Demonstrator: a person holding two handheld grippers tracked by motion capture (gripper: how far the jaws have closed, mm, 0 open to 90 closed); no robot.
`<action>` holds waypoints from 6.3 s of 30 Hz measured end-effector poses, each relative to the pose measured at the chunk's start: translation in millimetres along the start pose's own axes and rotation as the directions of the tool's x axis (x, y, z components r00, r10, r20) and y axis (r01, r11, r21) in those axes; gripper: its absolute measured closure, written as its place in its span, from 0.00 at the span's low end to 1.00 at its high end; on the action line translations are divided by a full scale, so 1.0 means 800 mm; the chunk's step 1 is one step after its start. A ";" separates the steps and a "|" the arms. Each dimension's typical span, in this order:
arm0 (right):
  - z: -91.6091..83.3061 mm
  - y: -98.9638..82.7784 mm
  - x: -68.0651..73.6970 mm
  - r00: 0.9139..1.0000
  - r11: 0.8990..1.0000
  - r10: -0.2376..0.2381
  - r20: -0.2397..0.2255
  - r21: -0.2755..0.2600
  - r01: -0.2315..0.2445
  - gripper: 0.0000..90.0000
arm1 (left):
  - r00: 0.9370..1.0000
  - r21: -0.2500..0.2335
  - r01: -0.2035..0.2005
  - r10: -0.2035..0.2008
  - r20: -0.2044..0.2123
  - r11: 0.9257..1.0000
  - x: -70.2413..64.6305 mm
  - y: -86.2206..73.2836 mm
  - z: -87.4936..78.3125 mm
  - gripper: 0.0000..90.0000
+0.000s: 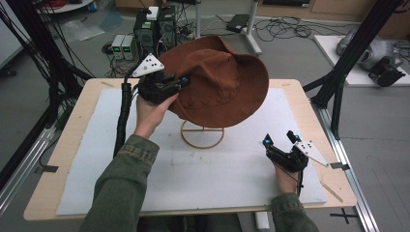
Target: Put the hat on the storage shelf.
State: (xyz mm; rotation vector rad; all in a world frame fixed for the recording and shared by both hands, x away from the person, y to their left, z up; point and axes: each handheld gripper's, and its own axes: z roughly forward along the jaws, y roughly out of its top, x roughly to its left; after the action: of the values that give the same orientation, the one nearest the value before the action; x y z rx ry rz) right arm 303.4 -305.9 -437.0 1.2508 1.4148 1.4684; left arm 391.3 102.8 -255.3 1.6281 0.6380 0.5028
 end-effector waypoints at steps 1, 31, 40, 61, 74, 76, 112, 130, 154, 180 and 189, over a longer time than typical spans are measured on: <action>0.000 0.000 -0.001 1.000 1.000 -0.004 0.002 -0.001 0.004 0.11 | 1.000 0.010 -0.004 0.004 0.005 1.000 -0.002 -0.001 0.001 0.96; 0.001 0.000 -0.001 1.000 1.000 -0.004 -0.001 -0.002 0.004 0.11 | 0.998 -0.003 0.058 -0.058 -0.016 0.998 -0.007 -0.019 0.001 0.64; -0.001 0.002 -0.001 1.000 1.000 -0.001 0.003 -0.010 0.001 0.11 | 0.995 -0.021 0.067 -0.068 -0.067 0.998 -0.007 -0.020 0.002 0.34; -0.001 0.003 -0.001 1.000 1.000 0.001 0.001 -0.012 -0.001 0.11 | 0.986 -0.099 0.066 -0.080 -0.144 0.993 0.000 -0.020 -0.039 0.30; -0.001 0.002 0.004 1.000 1.000 -0.015 -0.004 -0.012 0.015 0.11 | 0.971 -0.192 0.008 -0.054 -0.233 0.981 0.004 -0.039 -0.090 0.26; -0.001 0.001 0.005 1.000 1.000 -0.011 -0.004 -0.001 0.011 0.11 | 0.963 -0.215 0.009 -0.066 -0.262 0.977 0.008 -0.047 -0.101 0.27; 0.004 0.000 0.012 0.999 1.000 -0.022 -0.023 0.008 0.022 0.11 | 0.787 -0.189 0.015 -0.129 -0.604 0.982 0.026 -0.192 -0.205 0.21; 0.009 -0.005 0.021 0.999 0.999 -0.045 -0.018 0.023 0.046 0.11 | 0.707 -0.158 0.026 -0.130 -0.695 0.987 0.019 -0.247 -0.234 0.18; 0.008 -0.004 0.023 0.999 0.999 -0.050 -0.021 0.020 0.050 0.11 | 0.775 -0.150 0.071 -0.149 -0.614 0.986 0.014 -0.251 -0.237 0.25; 0.008 -0.005 0.025 0.998 0.998 -0.057 -0.033 0.031 0.059 0.11 | 0.785 -0.132 0.115 -0.172 -0.596 0.985 0.016 -0.254 -0.236 0.21; 0.008 -0.006 0.026 0.997 0.997 -0.070 -0.037 0.035 0.071 0.11 | 0.785 -0.124 0.140 -0.186 -0.591 0.982 0.020 -0.256 -0.235 0.21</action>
State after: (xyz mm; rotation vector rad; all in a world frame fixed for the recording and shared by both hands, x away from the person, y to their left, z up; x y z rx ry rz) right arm 303.8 -283.7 -439.4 1.1901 1.5008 1.4296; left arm 256.1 273.0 -429.7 1.3118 1.2105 0.9207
